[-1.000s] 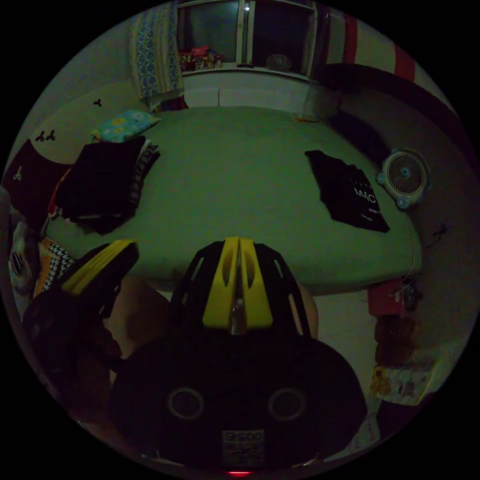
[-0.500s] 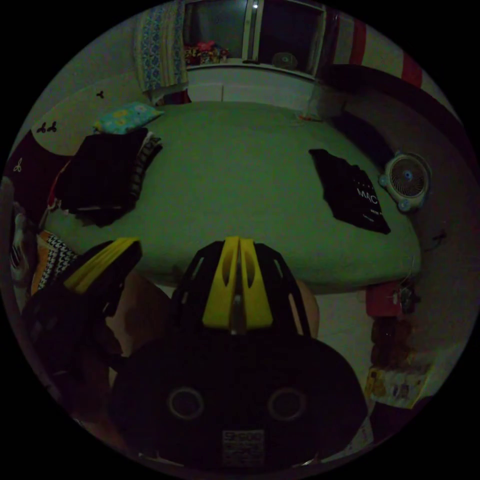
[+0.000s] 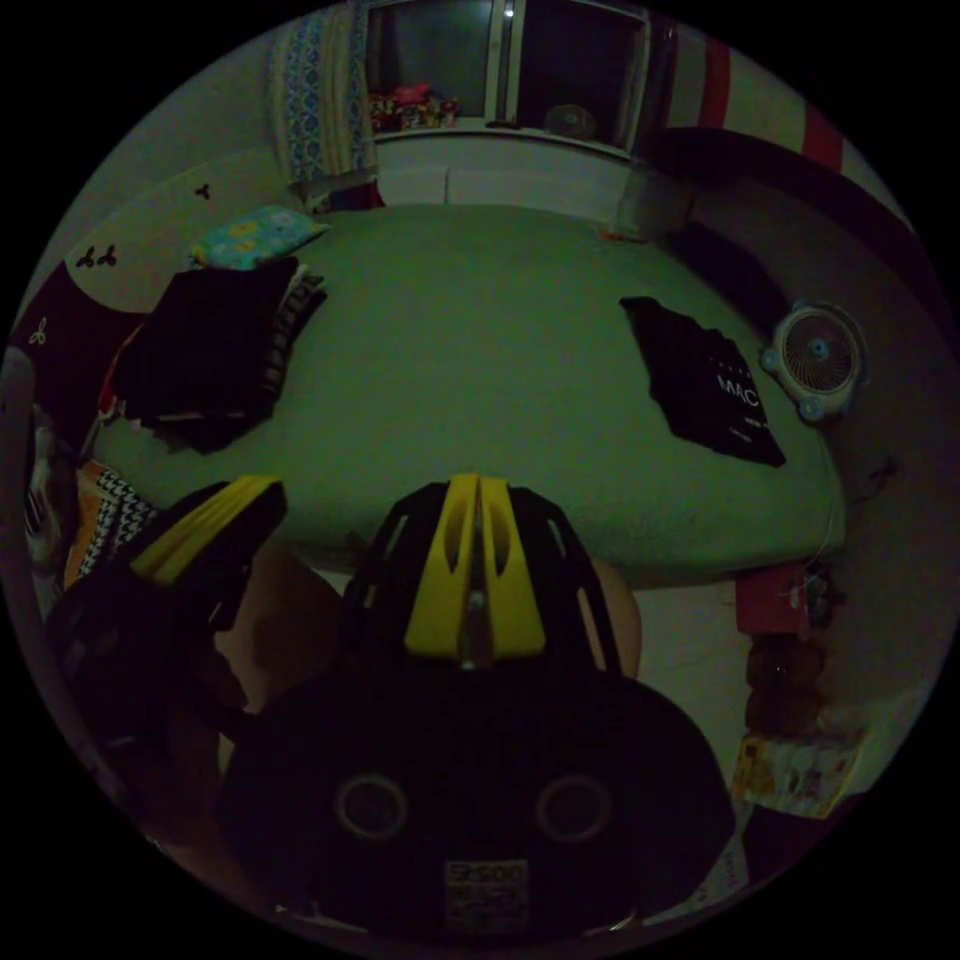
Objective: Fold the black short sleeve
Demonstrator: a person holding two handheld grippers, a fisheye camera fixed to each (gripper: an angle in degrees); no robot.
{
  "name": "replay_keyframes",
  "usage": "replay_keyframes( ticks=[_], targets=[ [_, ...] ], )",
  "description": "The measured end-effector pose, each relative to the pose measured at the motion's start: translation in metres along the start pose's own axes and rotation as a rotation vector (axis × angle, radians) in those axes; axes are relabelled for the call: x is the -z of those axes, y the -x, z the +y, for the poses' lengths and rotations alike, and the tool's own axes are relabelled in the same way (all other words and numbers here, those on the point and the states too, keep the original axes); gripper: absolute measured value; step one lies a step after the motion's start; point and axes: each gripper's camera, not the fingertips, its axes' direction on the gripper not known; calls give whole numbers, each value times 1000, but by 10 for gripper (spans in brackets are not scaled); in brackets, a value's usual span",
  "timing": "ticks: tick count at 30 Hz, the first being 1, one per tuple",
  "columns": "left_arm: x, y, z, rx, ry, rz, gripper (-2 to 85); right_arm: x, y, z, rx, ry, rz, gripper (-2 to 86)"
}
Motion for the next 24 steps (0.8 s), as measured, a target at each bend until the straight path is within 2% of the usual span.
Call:
replay_keyframes(
  ticks=[24],
  targets=[
    [11, -1, -3, 14, -16, 14, 0, 5, -4, -11, -39, 32, -5, -10]
  ],
)
